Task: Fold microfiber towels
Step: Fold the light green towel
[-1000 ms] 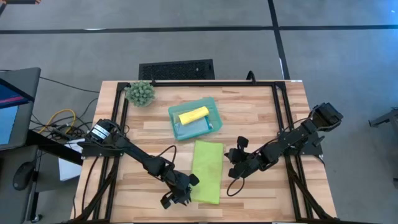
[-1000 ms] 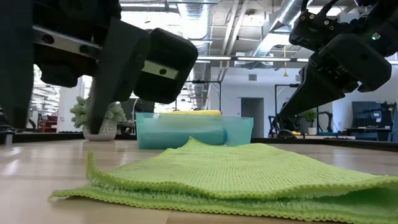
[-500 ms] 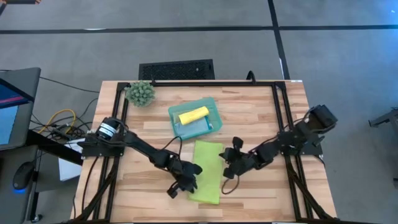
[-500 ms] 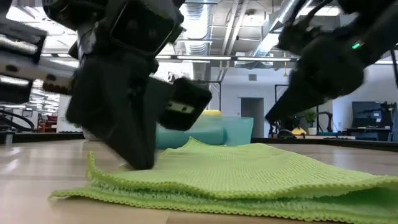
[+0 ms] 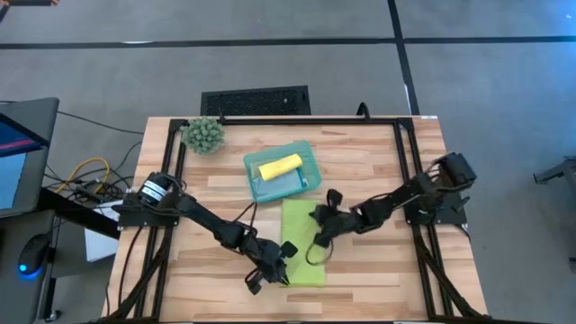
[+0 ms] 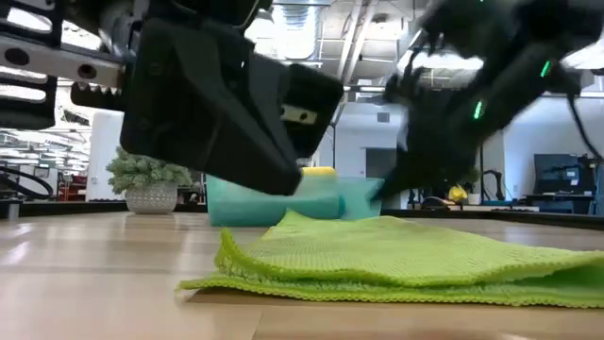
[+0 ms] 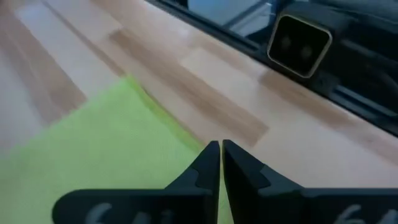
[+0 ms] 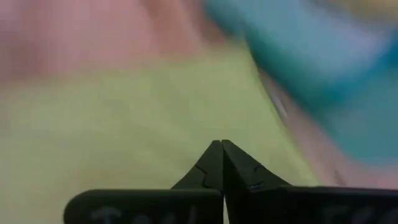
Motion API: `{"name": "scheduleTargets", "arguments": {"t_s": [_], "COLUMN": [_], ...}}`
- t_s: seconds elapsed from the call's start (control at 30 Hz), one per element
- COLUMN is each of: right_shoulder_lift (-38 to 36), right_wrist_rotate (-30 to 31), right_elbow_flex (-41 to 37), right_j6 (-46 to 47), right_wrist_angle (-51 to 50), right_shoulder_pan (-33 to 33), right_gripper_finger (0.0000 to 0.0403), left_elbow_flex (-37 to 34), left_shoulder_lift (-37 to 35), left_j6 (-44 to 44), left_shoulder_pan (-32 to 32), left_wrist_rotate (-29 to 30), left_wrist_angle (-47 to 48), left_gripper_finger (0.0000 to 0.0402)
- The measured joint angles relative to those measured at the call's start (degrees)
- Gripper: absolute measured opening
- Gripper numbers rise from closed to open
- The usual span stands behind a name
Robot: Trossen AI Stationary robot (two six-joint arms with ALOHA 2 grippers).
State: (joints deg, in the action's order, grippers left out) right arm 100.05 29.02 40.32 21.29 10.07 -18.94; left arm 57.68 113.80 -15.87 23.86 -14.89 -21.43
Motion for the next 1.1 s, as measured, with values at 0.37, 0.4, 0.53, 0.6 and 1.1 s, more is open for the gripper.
{"name": "scheduleTargets", "arguments": {"t_s": [0.37,0.4,0.53,0.6,1.1], "right_shoulder_lift": [-3.85,-2.92,1.04,3.06,5.01], "right_wrist_rotate": [-0.23,-0.33,-0.42,-0.45,-0.69], "right_elbow_flex": [0.18,0.19,0.20,0.19,3.64], "right_j6": [-8.23,-8.94,-12.23,-13.30,-15.91], "right_wrist_angle": [7.14,8.11,13.58,15.74,16.95], "right_shoulder_pan": [-11.17,-11.58,-11.80,-11.63,-12.59], "right_gripper_finger": [0.0030,0.0033,0.0043,0.0049,0.0170], "left_elbow_flex": [-0.08,-0.08,-0.08,-0.08,-0.08], "left_shoulder_lift": [-0.66,-0.66,-0.66,-0.66,-0.66], "left_j6": [0.37,0.50,0.52,0.54,0.00], "left_shoulder_pan": [0.35,0.37,0.37,0.37,0.26], "left_wrist_rotate": [8.98,9.61,9.75,9.87,10.65], "left_wrist_angle": [1.60,1.66,2.18,2.86,4.29], "left_gripper_finger": [0.0011,0.0011,0.0011,0.0011,0.0011]}}
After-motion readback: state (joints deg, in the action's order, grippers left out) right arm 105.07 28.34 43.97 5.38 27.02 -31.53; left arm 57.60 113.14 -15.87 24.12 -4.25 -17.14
